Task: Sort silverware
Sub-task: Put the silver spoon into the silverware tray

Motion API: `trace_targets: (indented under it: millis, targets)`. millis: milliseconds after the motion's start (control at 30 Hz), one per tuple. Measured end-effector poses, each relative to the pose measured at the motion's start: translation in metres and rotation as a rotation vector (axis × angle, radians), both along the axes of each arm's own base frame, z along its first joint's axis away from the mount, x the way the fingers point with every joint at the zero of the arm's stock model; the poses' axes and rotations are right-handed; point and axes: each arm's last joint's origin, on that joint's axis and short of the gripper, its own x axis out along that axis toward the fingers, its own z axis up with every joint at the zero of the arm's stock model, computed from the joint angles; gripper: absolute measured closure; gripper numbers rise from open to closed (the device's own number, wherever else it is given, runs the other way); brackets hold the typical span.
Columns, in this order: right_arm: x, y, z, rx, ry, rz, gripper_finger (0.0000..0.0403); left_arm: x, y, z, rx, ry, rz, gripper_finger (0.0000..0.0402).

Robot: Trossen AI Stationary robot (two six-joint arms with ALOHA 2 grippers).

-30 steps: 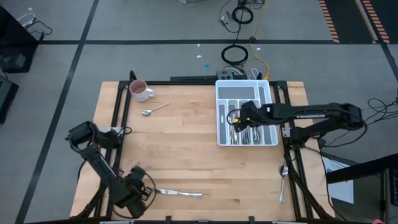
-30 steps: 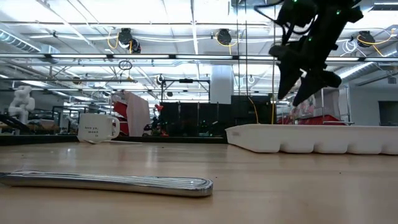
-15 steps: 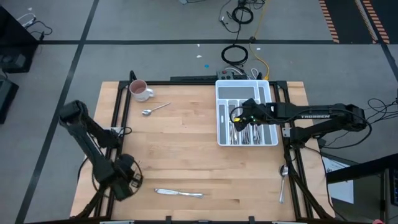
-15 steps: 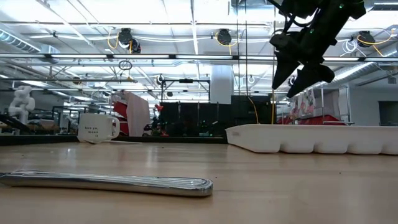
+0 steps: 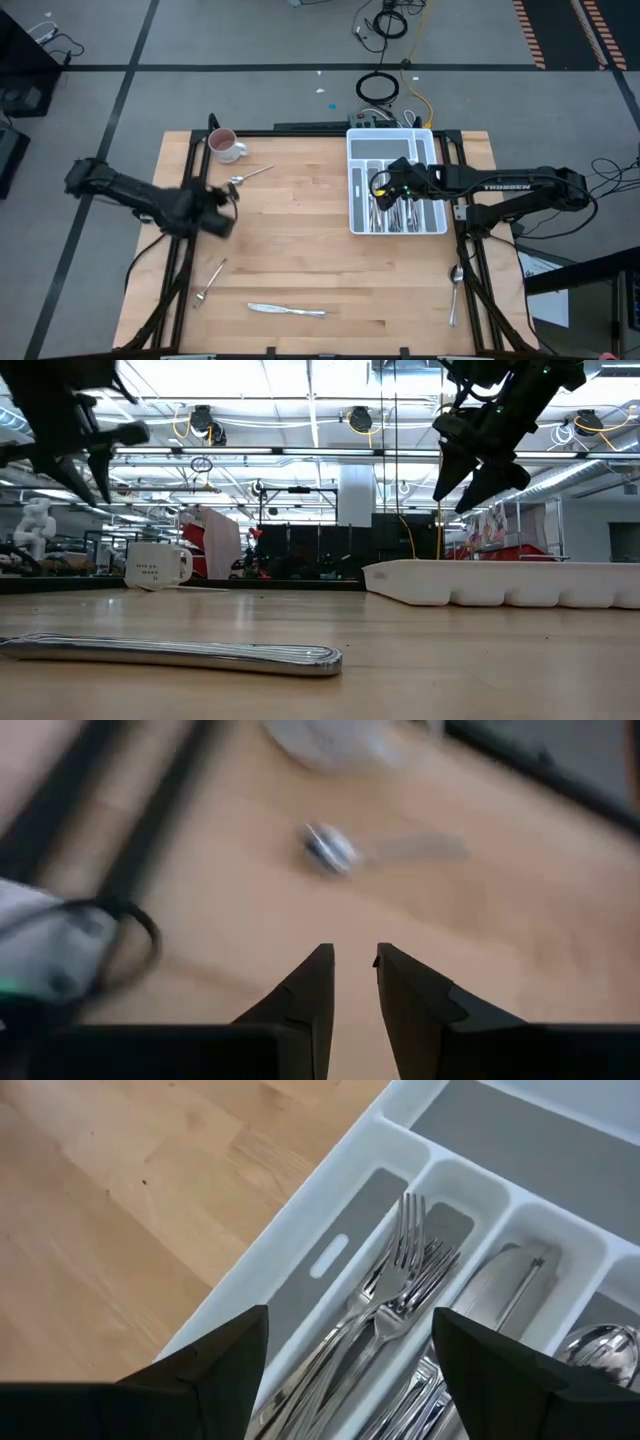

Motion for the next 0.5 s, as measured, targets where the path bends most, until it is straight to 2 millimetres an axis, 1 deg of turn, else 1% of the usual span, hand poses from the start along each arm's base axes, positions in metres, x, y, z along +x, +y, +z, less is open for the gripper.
trace_targets:
  millis: [100,200,267,333,400,467,500]
  targets:
    - [0.0,0.0,0.0,-0.014,0.009,0.02,0.0131,-0.008,0.022,0.004,0.005,-0.031,0.117,0.0317]
    - [0.0,0.0,0.0,-0.032,0.022,0.046,0.0131,-0.01,0.039,0.009,0.013,-0.077,0.12,0.0317]
    - [0.0,0.0,0.0,-0.044,0.032,0.065,0.0131,-0.008,0.049,0.008,-0.009,-0.097,0.11,0.0317]
    - [0.0,0.0,0.0,-0.053,0.038,0.077,0.0131,-0.003,0.059,0.003,-0.06,-0.151,0.094,0.0317]
    - [0.0,0.0,0.0,-0.06,0.043,0.087,0.0131,0.009,0.07,-0.004,-0.096,-0.248,0.073,0.0317]
    - [0.0,0.0,0.0,-0.066,0.047,0.096,0.0131,0.02,0.082,-0.006,-0.082,-0.299,0.056,0.0317]
    - [0.0,0.0,0.0,-0.07,0.05,0.101,0.0131,0.024,0.088,-0.008,-0.073,-0.295,0.059,0.0317]
